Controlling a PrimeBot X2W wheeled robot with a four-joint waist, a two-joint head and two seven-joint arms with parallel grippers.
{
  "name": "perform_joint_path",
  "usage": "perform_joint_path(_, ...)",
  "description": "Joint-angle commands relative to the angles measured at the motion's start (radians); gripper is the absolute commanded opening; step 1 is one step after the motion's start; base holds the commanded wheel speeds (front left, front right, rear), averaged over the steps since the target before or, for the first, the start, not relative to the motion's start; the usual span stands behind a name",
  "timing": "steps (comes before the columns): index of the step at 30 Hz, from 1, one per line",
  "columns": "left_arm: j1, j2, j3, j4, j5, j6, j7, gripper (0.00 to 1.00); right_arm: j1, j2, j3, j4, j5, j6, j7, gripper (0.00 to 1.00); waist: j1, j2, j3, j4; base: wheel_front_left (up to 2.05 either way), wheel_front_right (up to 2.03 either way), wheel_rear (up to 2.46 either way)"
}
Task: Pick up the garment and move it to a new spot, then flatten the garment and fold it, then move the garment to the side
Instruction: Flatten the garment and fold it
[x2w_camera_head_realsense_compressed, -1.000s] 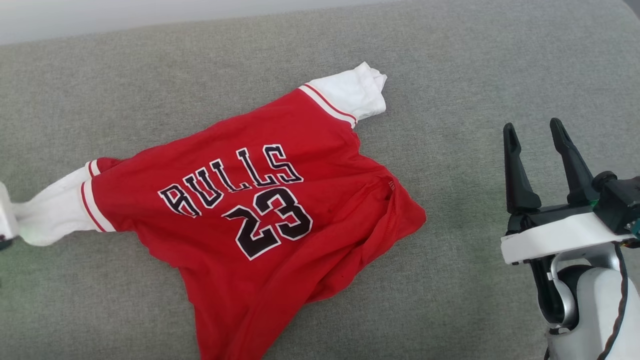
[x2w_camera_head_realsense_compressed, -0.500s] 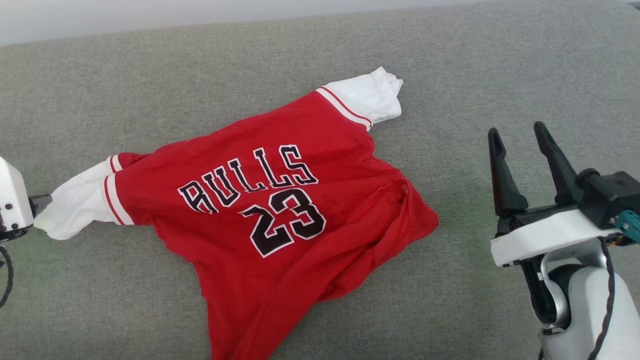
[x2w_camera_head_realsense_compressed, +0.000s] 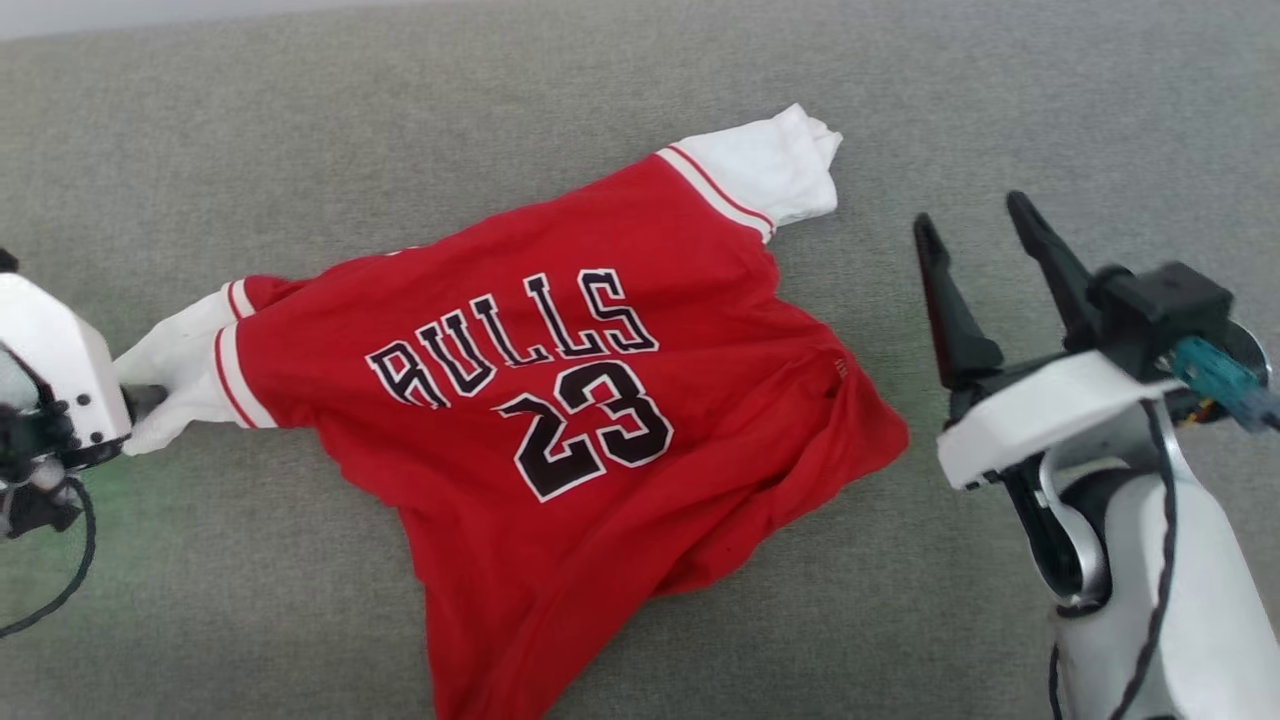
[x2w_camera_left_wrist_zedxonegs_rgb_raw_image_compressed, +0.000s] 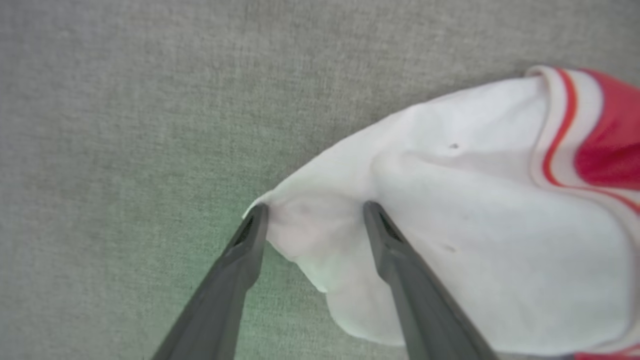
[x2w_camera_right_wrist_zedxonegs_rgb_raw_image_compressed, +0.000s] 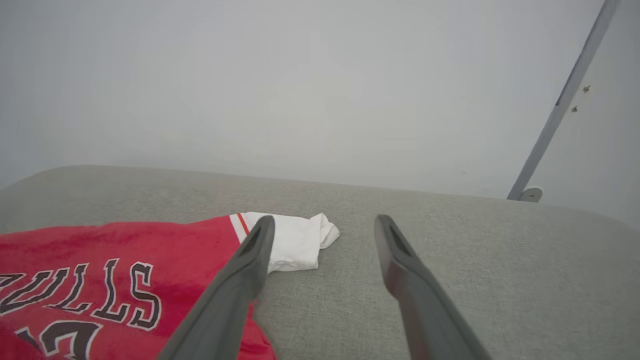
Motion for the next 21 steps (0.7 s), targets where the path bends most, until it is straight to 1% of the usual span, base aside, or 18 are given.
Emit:
perform_joint_path(1, 0.010, -0.019, -0.010, 0.011, -0.009, -0.009, 0.013, 0.23, -0.012, 0.000, 0.002, 0.002, 0.001, 0.000, 0.008, 1.00, 0.0000, 0.0000, 0.004, 0.006, 0.00, 0.00, 0.00)
perform_joint_path(2, 0.011, -0.033, -0.009, 0.023, -0.017, -0.010, 0.021, 0.00, -0.024, 0.000, 0.008, 0.011, 0.005, 0.000, 0.030, 1.00, 0.0000, 0.0000, 0.006, 0.010, 0.00, 0.00, 0.00)
perform_joint_path(5, -0.001, -0.065, -0.016, 0.040, -0.019, -0.030, 0.014, 0.00, -0.080, -0.025, 0.023, 0.049, 0.017, 0.000, 0.107, 1.00, 0.0000, 0.0000, 0.013, 0.031, 0.00, 0.00, 0.00)
perform_joint_path(9, -0.036, -0.107, -0.032, 0.059, -0.005, -0.059, -0.003, 0.00, -0.184, -0.085, 0.041, 0.121, 0.043, 0.000, 0.217, 1.00, 0.0000, 0.0000, 0.025, 0.074, 0.00, 0.00, 0.00)
perform_joint_path(10, -0.046, -0.116, -0.035, 0.064, -0.002, -0.065, -0.008, 0.00, -0.212, -0.099, 0.044, 0.146, 0.059, 0.000, 0.241, 1.00, 0.0000, 0.0000, 0.029, 0.086, 0.00, 0.00, 0.00)
perform_joint_path(12, -0.070, -0.139, -0.043, 0.072, 0.007, -0.083, -0.024, 0.00, -0.269, -0.144, 0.058, 0.198, 0.053, 0.000, 0.297, 1.00, 0.0000, 0.0000, 0.038, 0.111, 0.00, 0.00, 0.00)
perform_joint_path(14, -0.091, -0.159, -0.053, 0.084, 0.015, -0.102, -0.029, 0.00, -0.329, -0.153, 0.060, 0.252, 0.087, 0.000, 0.340, 1.00, 0.0000, 0.0000, 0.048, 0.136, 0.00, 0.00, 0.00)
perform_joint_path(16, -0.111, -0.178, -0.061, 0.097, 0.024, -0.121, -0.041, 0.00, -0.382, -0.188, 0.074, 0.317, 0.090, 0.000, 0.388, 1.00, 0.0000, 0.0000, 0.058, 0.160, 0.00, 0.00, 0.00)
perform_joint_path(21, -0.154, -0.223, -0.078, 0.140, 0.040, -0.160, -0.063, 0.00, -0.503, -0.226, 0.112, 0.474, 0.129, 0.000, 0.481, 1.00, 0.0000, 0.0000, 0.084, 0.211, 0.00, 0.00, 0.00)
